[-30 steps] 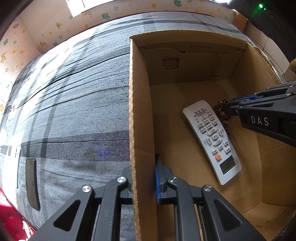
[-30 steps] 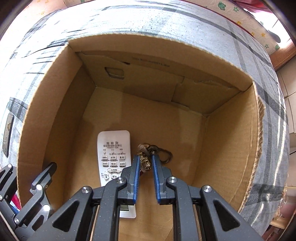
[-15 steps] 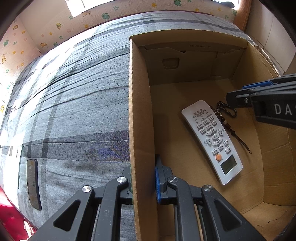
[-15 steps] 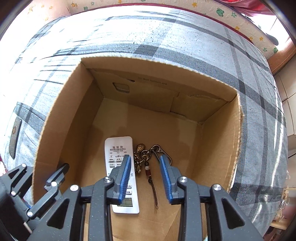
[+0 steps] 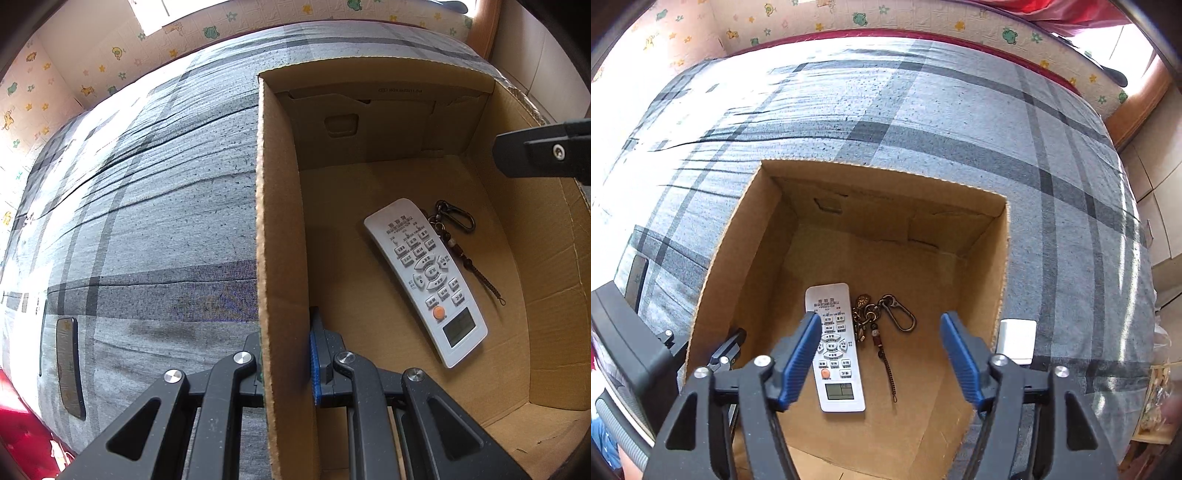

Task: Organize rigid objects
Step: 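Withdraw the right tool from the box toward the remaining items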

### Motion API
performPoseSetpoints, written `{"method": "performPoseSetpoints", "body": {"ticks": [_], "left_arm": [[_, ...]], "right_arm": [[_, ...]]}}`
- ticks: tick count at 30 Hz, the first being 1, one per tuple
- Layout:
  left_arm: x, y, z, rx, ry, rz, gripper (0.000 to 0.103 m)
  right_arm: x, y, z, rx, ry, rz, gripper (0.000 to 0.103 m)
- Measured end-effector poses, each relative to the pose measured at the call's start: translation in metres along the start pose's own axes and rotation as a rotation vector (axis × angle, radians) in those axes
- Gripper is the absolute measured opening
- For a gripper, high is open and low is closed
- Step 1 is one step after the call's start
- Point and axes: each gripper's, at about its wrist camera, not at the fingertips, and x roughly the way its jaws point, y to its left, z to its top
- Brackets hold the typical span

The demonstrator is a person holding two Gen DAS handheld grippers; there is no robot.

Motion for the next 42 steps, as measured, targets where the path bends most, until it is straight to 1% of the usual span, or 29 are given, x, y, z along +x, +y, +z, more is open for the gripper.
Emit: {"method": "performPoseSetpoints", "body": {"ticks": [4,11,12,13,16,25,30,34,42], "left_arm": [[0.0,0.0,0.0,0.001,0.0,0.001,0.014],[0.001,-0.001,0.0,0.004,0.001,0.006,0.014],[0.001,-0.001,0.0,0.005,0.001,0.007,0.014],[0.001,-0.001,0.0,0.005,0.0,0.007,0.014],[0.001,-0.001,0.0,0.005,0.0,0.009,0.014],[0.0,-0.002,-0.002,0.005,-0.006,0.009,0.014],[0.0,0.0,-0.003,0.002,-0.007,0.007,0.014],[0.0,0.0,-0.003,0.002,-0.007,0.007,0.014],[-0.001,0.0,-0.002,0.004,-0.007,0.008,0.014]], "right_arm": [[-0.009,-0.009,-0.001,0.018,-0.018,0.001,0.088],[-0.025,-0.026,-0.004,0.056,-0.049,-0.006,0.097],[-0.027,-0.029,-0.005,0.059,-0.052,-0.007,0.1],[-0.029,-0.031,-0.006,0.062,-0.058,-0.007,0.101],[-0.037,-0.039,-0.01,0.073,-0.079,-0.015,0.103],[-0.06,-0.066,-0.031,0.087,-0.116,-0.038,0.103],[-0.072,-0.089,-0.047,0.115,-0.12,-0.045,0.103],[-0.079,-0.106,-0.061,0.129,-0.132,-0.084,0.103],[-0.082,-0.137,-0.099,0.159,-0.124,-0.128,0.103]]}}
